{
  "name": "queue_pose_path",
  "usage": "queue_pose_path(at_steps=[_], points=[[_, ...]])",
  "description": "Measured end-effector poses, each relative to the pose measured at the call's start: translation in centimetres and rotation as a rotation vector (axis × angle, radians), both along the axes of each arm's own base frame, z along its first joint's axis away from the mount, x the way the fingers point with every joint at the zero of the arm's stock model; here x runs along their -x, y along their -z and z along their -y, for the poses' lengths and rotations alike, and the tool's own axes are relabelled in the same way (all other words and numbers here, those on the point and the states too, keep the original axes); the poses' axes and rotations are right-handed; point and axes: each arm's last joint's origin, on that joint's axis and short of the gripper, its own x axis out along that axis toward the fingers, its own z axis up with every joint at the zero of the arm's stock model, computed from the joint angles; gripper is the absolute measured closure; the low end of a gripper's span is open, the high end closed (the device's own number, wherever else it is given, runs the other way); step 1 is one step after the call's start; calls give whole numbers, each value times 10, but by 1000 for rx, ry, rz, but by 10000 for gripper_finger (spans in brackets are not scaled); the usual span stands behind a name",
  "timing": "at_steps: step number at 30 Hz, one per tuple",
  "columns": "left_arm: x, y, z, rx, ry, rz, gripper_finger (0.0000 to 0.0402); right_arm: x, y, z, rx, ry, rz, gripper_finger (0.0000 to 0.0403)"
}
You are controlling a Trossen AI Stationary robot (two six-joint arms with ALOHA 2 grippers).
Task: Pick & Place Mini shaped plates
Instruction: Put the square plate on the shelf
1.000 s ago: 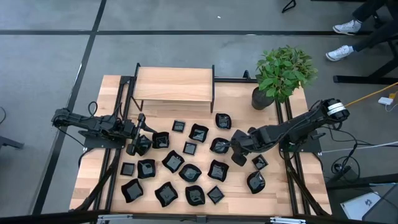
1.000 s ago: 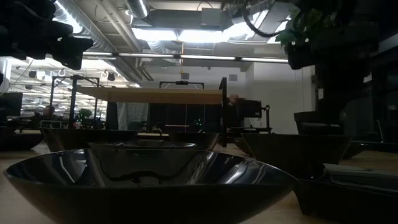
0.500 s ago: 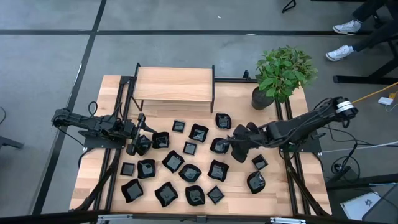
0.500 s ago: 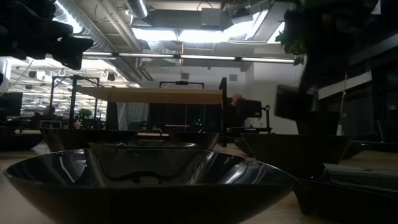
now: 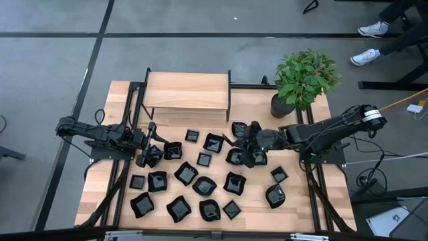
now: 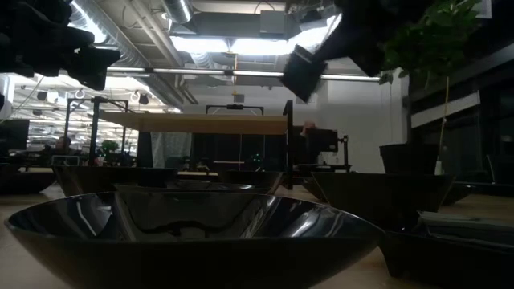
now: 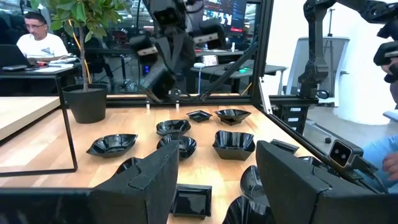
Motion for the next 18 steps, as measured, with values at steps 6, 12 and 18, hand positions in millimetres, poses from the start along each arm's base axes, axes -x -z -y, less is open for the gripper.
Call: queue_pose_path(at_steps=[6, 12, 18], points=[[0, 0, 0, 0, 0, 0, 194, -8, -12, 12, 54, 9, 126, 402], [0, 0, 0, 0, 0, 0, 194, -12, -21, 22, 108, 21, 211, 402], [0, 0, 0, 0, -1, 0, 194, -14, -27, 32, 246, 18, 241, 402]])
